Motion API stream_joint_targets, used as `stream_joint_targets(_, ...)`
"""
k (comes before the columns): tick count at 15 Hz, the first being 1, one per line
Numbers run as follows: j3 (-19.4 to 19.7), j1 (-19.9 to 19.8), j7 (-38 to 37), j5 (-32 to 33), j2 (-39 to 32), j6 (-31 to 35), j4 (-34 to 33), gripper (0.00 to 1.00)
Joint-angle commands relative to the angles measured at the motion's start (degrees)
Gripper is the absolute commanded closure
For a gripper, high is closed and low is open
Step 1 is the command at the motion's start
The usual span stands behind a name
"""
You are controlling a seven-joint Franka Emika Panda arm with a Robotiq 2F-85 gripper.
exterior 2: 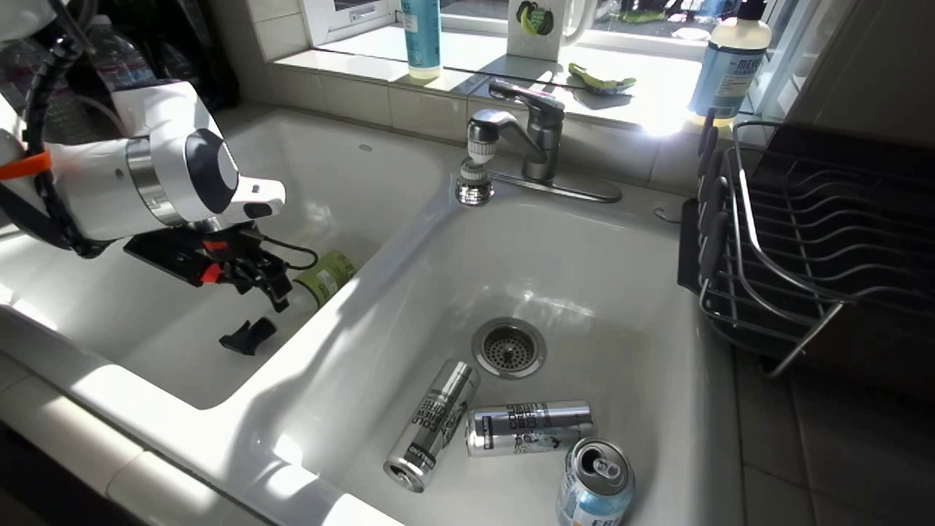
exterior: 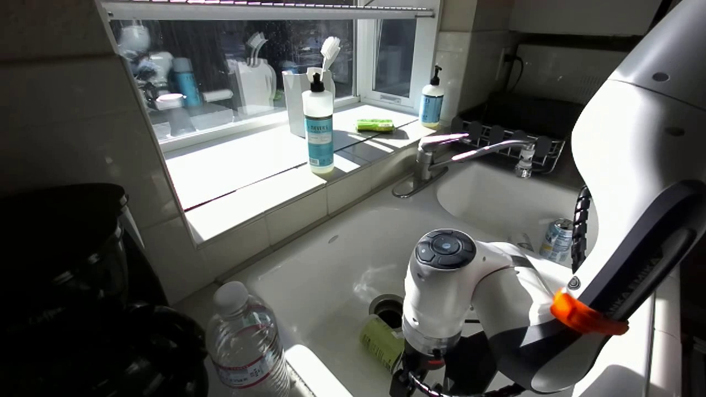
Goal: Remove the bottle from the sink and put it on the window sill
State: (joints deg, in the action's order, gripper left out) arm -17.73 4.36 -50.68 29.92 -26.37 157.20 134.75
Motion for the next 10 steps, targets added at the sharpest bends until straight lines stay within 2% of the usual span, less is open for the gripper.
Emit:
stream_joint_targets(1,9.69,9.72,1.26,-5.04,-4.73,5.18,-4.13,0.00)
stream_joint_targets(2,11.74,11.60,1.91,-6.51,-5.60,6.67,-4.75,0.00)
stream_joint_targets(3,13.51,13.40,2.54,-7.91,-5.99,7.80,-5.17,0.18)
stream_joint_targets(4,14.81,14.84,3.42,-9.68,-6.53,8.83,-5.56,0.28)
stream_joint_targets(10,19.64,20.60,6.68,-16.87,-6.85,12.29,-6.23,0.74)
